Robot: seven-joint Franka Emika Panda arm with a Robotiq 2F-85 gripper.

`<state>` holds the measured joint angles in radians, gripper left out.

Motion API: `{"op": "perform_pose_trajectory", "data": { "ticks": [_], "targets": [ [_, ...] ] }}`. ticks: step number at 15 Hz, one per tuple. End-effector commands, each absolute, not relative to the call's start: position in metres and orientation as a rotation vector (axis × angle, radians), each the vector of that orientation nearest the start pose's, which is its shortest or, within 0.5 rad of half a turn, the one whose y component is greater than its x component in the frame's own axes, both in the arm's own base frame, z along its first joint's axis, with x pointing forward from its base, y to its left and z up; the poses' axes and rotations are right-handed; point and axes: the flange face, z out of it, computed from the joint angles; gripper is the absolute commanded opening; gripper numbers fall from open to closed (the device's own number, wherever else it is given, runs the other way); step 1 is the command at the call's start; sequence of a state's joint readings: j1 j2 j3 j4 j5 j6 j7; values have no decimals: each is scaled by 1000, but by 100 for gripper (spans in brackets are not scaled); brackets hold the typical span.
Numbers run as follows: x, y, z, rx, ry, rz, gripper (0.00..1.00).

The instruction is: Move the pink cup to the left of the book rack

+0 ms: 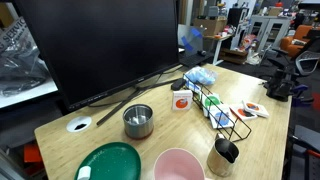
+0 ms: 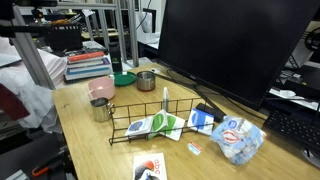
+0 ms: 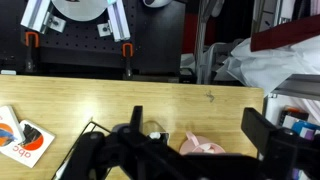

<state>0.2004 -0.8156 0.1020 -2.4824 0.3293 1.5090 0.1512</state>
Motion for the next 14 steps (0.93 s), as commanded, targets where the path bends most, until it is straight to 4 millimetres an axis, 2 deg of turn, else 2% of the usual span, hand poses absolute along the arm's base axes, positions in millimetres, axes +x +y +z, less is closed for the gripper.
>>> {"op": "perform_pose_trajectory", "data": {
  "ticks": [1,9,11,14],
  "targets": [
    [264,127,538,-2905,-156,306,100],
    [265,131,538,-2915,-176,309,100],
    [268,146,533,-2953,-204,350,100],
    [271,180,516,-3027,-309,377,100]
  ]
}}
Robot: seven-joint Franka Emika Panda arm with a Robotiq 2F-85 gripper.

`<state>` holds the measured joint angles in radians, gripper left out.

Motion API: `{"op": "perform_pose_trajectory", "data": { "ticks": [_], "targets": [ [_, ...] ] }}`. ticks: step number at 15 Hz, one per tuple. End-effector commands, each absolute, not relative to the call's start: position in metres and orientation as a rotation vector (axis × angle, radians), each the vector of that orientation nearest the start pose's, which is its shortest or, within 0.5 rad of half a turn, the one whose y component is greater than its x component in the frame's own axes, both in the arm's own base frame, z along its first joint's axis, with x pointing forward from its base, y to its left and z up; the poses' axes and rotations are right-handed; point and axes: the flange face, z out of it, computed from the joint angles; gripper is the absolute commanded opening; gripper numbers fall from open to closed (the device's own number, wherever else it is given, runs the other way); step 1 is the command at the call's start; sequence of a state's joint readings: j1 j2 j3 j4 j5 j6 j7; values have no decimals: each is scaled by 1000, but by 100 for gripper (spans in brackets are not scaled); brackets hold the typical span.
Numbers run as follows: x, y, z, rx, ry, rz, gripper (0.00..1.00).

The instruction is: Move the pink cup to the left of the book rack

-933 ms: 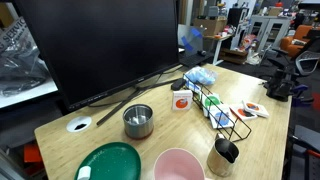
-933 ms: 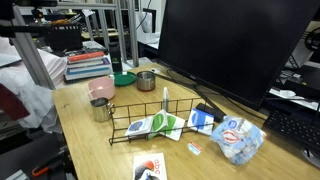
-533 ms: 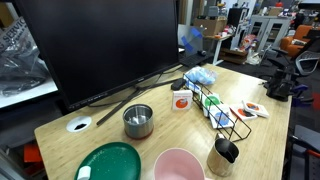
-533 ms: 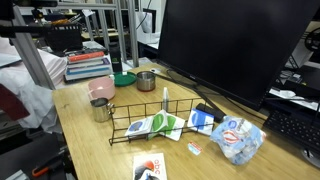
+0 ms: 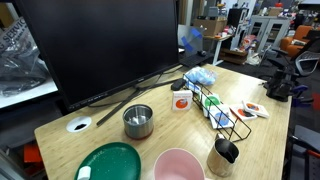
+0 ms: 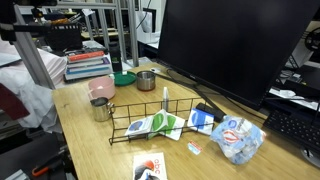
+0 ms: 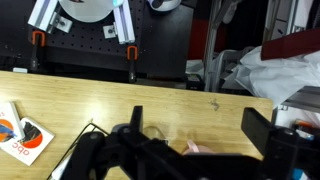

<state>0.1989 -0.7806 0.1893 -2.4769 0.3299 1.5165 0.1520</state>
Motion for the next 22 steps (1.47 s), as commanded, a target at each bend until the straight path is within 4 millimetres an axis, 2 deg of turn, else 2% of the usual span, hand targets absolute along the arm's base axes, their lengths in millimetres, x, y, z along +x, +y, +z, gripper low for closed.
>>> {"op": "perform_pose_trajectory", "data": {
  "ticks": [1,4,7,8,10,15,19,22],
  "targets": [
    [272,193,509,-3050,-364,381,100],
    [283,222,484,-3112,-519,336,100],
    [300,234,461,-3114,-606,306,100],
    [289,230,463,-3120,-534,305,100],
    [293,230,457,-3117,-533,328,100],
    [291,232,461,-3127,-545,284,100],
    [303,245,450,-3074,-646,145,100],
    [316,253,433,-3040,-704,57,100]
  ]
}}
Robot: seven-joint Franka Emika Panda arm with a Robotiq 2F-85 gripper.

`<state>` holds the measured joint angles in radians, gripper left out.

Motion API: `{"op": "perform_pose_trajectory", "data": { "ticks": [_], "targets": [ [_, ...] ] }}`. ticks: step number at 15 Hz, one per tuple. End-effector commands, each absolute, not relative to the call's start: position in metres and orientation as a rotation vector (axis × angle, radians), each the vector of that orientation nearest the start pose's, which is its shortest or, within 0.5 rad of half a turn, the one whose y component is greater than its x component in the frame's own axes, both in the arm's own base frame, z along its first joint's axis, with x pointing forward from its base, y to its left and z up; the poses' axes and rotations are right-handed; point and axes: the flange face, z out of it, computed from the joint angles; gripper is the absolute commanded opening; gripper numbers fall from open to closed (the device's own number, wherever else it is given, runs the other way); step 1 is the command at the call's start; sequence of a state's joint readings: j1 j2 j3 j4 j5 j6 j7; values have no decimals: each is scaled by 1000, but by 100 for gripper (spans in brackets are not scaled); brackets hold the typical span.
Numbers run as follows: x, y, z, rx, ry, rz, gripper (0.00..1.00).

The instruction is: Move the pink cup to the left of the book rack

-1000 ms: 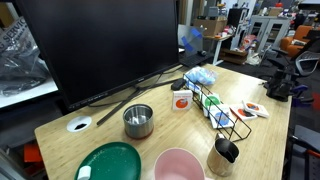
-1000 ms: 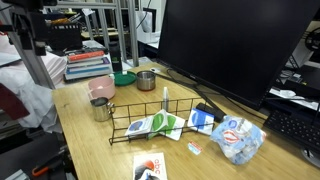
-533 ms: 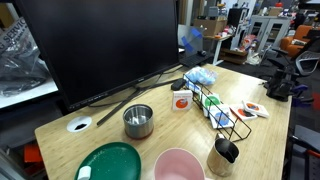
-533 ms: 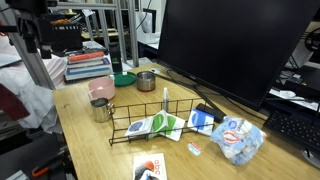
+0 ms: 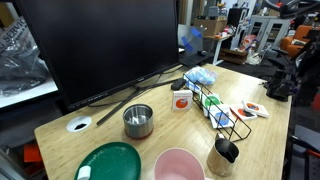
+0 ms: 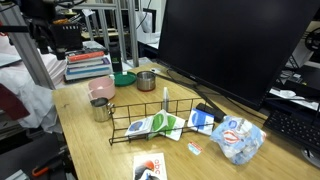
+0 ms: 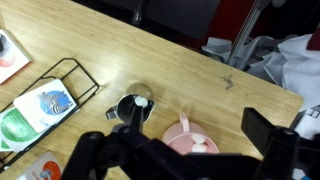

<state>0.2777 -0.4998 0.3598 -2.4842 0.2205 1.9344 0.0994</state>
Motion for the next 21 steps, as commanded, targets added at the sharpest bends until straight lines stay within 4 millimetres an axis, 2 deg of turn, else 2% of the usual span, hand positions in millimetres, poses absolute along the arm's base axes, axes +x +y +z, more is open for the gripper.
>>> {"op": "perform_pose_trajectory", "data": {
  "ticks": [1,5,7,8,10,17,21],
  "targets": [
    [320,255,424,-3020,-728,47,100],
    [333,262,382,-2968,-882,84,100],
    [338,263,363,-2933,-896,180,100],
    [331,261,370,-2968,-854,150,100],
    [335,260,358,-2955,-870,193,100],
    [336,263,360,-2949,-878,187,100],
    [346,273,347,-2931,-865,166,100]
  ]
}}
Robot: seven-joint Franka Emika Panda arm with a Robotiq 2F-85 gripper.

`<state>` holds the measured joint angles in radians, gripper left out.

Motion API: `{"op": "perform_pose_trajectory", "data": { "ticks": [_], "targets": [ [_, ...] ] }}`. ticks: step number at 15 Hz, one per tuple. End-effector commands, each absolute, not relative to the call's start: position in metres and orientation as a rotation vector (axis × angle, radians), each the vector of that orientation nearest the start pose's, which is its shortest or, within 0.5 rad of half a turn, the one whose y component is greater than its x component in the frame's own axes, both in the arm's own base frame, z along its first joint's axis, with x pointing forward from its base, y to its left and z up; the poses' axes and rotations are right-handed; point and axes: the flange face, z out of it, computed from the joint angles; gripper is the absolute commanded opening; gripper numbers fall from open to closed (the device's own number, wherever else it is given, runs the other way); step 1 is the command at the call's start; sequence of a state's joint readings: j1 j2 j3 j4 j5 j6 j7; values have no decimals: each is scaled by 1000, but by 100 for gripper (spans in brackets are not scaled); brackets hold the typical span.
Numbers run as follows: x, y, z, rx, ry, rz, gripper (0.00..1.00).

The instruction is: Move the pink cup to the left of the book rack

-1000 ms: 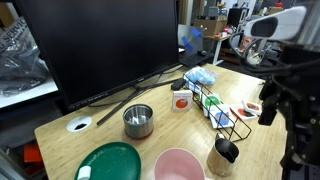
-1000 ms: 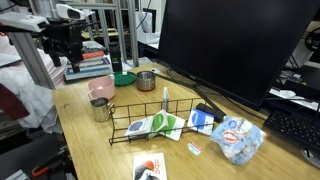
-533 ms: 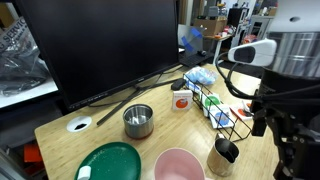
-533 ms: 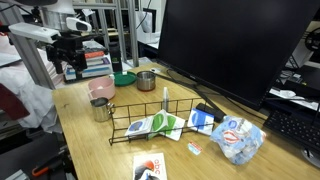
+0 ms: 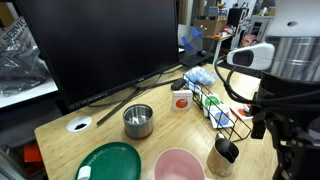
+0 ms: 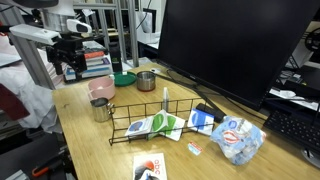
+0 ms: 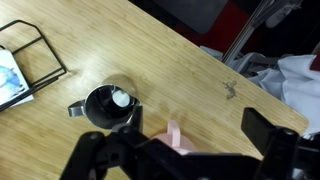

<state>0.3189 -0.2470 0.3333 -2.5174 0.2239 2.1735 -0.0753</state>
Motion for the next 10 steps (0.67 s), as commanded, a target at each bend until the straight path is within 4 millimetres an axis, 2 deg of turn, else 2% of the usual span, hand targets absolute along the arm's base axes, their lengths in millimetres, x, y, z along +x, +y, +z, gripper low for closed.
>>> {"op": "perform_pose_trajectory", "data": {
  "ticks": [1,6,10],
  "targets": [
    [348,276,343,-2936,-860,152,100],
    [360,294,314,-2902,-911,78,100],
    [369,298,291,-2897,-918,54,100]
  ]
}}
